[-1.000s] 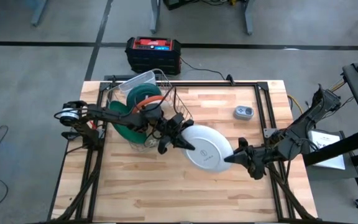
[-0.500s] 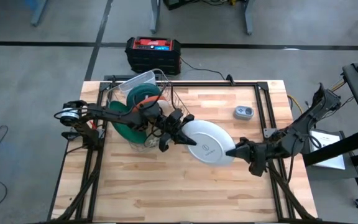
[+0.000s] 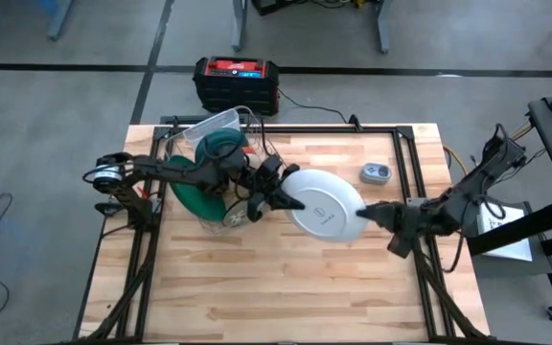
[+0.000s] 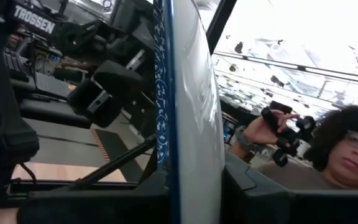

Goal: Sort dishes
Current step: Adjust the blue ceramic plate into the dish rack

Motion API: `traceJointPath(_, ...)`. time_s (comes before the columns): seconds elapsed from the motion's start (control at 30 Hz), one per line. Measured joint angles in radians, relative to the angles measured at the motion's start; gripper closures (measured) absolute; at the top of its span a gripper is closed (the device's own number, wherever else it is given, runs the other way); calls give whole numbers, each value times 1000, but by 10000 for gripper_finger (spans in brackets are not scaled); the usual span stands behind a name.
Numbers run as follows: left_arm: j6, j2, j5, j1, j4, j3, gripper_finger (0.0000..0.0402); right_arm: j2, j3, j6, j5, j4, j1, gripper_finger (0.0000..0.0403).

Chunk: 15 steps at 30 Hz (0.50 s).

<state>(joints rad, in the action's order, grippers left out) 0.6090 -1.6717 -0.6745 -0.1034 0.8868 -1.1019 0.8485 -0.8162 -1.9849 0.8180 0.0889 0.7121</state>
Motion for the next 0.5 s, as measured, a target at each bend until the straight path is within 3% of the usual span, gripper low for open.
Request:
traceJointPath(0.2,-1,3,-50,-18,1,-5,372,-77,0,88,65,-1,-1,265)
traceJointPath(0.4,-5,7,-67,-52,-1,-38,372,-109,0,273,126,30,0,285)
traceJointPath(0.5,-5,7,-83,-75,-7,-65,372,-112,0,349,231,75,0,298)
